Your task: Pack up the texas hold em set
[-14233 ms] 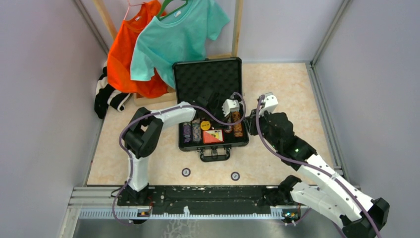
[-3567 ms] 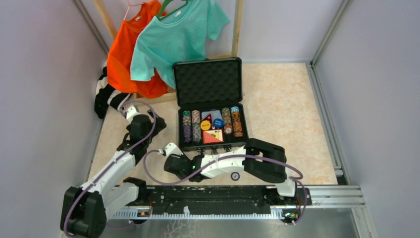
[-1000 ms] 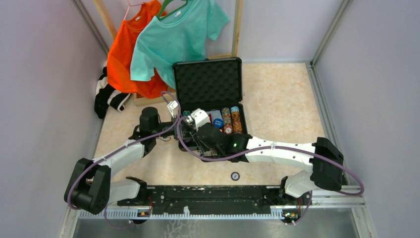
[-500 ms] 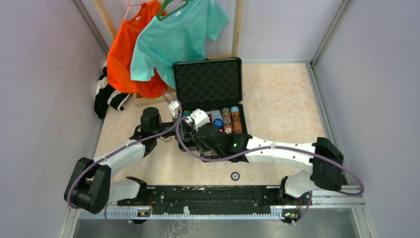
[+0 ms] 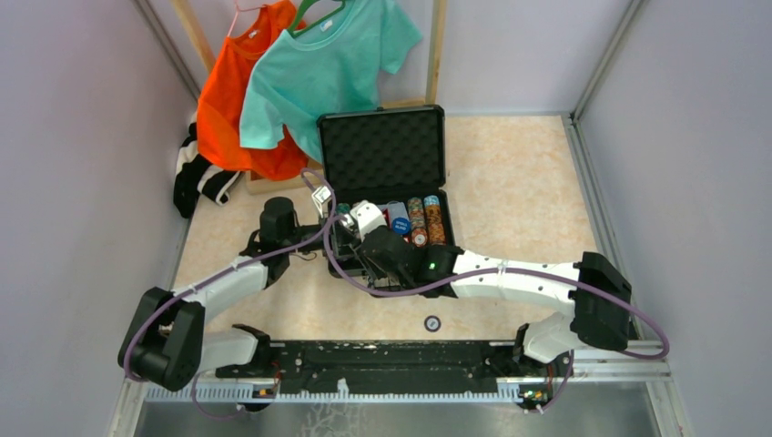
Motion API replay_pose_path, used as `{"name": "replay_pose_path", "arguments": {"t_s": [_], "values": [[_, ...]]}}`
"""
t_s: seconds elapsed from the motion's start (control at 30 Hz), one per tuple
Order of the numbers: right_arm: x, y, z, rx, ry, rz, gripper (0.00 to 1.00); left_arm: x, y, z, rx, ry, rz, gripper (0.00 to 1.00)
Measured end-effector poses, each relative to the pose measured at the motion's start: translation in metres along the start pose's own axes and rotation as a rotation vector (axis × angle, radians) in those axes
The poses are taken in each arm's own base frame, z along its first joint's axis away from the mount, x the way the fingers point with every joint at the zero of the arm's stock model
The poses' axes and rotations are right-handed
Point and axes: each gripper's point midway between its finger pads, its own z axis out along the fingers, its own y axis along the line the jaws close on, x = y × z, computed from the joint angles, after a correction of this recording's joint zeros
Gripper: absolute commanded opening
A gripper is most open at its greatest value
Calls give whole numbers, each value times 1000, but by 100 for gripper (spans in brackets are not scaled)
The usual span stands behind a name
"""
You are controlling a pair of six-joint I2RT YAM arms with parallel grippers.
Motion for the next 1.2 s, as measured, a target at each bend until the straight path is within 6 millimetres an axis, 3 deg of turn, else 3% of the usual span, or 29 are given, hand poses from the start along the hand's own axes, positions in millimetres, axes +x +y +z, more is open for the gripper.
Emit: {"name": "replay_pose_path", "arguments": {"t_s": [0.43, 0.97, 1.1, 1.2], "values": [[-8, -6, -10, -4, -20, 15, 38, 0, 3, 1, -6, -1, -5, 38], [-5, -5, -10, -22, -4, 13, 38, 3, 2, 4, -2, 12, -5, 34], [-5, -3, -10, -30, -2, 14, 38, 4, 1, 4, 0, 16, -4, 30], [-4, -2, -11, -37, -1, 14, 39, 5, 1, 5, 2, 19, -3, 21]]}}
